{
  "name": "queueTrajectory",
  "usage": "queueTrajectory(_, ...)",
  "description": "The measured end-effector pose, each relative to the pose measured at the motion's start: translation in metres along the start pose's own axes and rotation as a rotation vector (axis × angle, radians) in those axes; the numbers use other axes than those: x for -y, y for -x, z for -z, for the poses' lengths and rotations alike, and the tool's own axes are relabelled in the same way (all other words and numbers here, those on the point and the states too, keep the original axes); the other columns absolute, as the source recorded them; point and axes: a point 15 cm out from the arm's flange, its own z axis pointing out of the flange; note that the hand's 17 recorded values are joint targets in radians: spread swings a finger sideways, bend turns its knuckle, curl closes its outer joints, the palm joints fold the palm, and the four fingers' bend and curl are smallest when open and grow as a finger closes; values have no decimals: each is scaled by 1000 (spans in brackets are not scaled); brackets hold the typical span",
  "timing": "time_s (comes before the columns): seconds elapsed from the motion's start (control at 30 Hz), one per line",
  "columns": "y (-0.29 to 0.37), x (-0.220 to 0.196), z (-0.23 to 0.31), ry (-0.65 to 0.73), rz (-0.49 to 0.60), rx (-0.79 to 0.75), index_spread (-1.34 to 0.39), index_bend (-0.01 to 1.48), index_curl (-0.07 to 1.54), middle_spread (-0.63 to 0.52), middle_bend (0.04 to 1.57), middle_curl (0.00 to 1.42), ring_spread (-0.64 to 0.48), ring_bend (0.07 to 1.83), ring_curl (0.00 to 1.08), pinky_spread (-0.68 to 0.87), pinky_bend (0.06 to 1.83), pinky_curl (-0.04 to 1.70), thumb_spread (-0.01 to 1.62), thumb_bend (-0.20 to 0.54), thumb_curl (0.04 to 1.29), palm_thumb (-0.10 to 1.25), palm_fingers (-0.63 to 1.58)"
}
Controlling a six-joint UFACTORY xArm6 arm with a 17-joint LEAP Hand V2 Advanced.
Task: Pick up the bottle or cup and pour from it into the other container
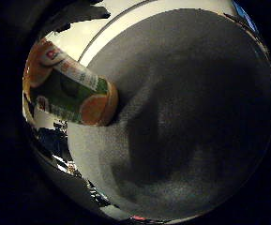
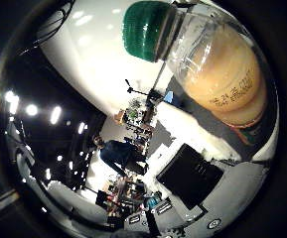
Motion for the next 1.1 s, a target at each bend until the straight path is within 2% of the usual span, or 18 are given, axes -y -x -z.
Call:
queueTrajectory(0.33, 10, -1, -14, 45, -6, 33, -270, 290, 465, -89, 689, 476, -100, 1119, 296, -96, 1133, -19, 1029, -20, 388, 721, 757)
queueTrajectory(0.47, 17, -2, -16, 54, -4, 59, -295, 276, 484, -101, 737, 496, -112, 1154, 323, -240, 1214, 3, 999, -17, 417, 780, 1071)
queueTrajectory(0.53, 22, -3, -17, 59, -5, 79, -297, 317, 522, -108, 789, 517, -117, 1151, 346, -319, 1230, 27, 966, -20, 440, 810, 1209)
queueTrajectory(0.57, 23, -3, -17, 61, -4, 84, -298, 329, 531, -112, 800, 522, -117, 1155, 351, -335, 1231, 33, 957, -19, 447, 819, 1210)
queueTrajectory(0.63, 25, -3, -17, 63, -5, 91, -292, 455, 589, -101, 898, 552, -124, 1170, 377, -375, 1243, 84, 911, -21, 474, 840, 1322)
queueTrajectory(0.73, 29, -1, -17, 65, -1, 102, -259, 662, 672, -84, 1006, 582, -121, 1210, 415, -352, 1279, 160, 876, -17, 507, 878, 1377)
queueTrajectory(0.83, 31, 5, -14, 67, -6, 101, -219, 838, 734, -74, 1117, 615, -129, 1313, 469, -291, 1370, 249, 846, -17, 550, 931, 1343)
queueTrajectory(1.0, 47, 12, -13, 85, -13, 155, -193, 1021, 785, -80, 1267, 664, -150, 1395, 533, -222, 1496, 361, 755, -9, 639, 1042, 1233)
queueTrajectory(1.1, 57, 19, -8, 88, 3, 166, -186, 1085, 800, -82, 1317, 681, -156, 1437, 565, -210, 1484, 401, 589, -15, 714, 1075, 1178)
